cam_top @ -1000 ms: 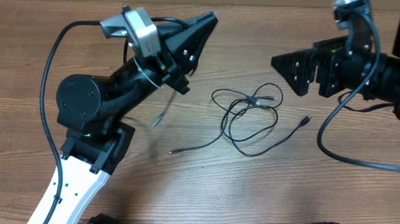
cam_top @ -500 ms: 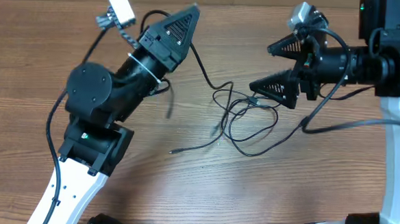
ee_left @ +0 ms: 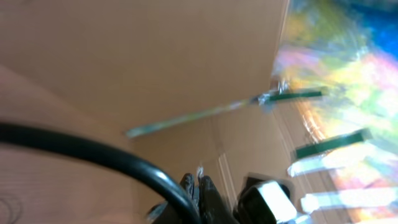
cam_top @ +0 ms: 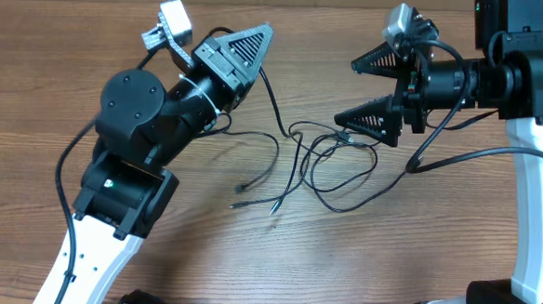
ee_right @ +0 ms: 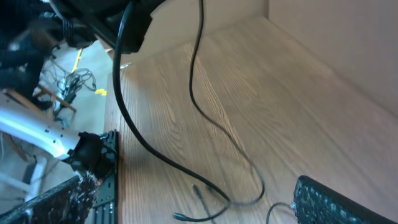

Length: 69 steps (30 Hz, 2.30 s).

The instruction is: Untangle cables

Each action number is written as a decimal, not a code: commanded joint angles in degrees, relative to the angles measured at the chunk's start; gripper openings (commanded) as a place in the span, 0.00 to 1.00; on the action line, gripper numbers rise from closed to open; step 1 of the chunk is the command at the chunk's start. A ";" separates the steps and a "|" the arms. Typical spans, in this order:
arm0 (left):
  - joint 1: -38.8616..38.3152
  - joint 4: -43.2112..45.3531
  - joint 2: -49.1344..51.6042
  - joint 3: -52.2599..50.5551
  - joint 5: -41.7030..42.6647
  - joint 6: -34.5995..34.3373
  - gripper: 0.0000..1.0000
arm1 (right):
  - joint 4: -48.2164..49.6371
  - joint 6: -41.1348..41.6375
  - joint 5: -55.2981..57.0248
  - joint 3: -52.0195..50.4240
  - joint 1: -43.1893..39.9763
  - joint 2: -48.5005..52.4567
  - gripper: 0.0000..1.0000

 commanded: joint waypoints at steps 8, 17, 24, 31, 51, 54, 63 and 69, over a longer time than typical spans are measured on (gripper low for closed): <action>0.24 -15.78 0.70 9.29 10.88 17.27 0.04 | 3.58 -10.12 -4.04 -2.19 10.99 -0.09 1.00; 0.26 -24.22 0.68 11.34 21.07 39.67 0.04 | 7.32 -7.15 -4.02 -2.86 14.32 2.29 1.00; 0.31 -39.85 -1.84 12.61 20.76 78.07 0.04 | 7.96 -4.92 -3.39 -2.86 13.27 3.98 1.00; 0.28 -43.34 -5.11 12.63 18.78 90.09 0.04 | 11.28 -5.44 -3.43 -2.86 13.27 4.00 1.00; 0.11 -19.54 -5.11 12.63 14.53 49.77 0.04 | 10.47 -5.11 -15.58 -2.86 15.30 4.09 1.00; -1.79 -15.61 -3.30 12.63 17.03 49.22 0.04 | 10.86 -5.11 -14.78 -2.86 17.31 4.13 1.00; -5.49 -13.64 -1.66 12.63 9.29 49.46 0.04 | 11.10 -3.72 -10.95 -2.86 18.47 4.13 1.00; -5.51 -13.84 -1.64 12.63 -2.82 35.82 0.04 | 11.10 -3.58 -11.02 -2.86 18.47 4.13 1.00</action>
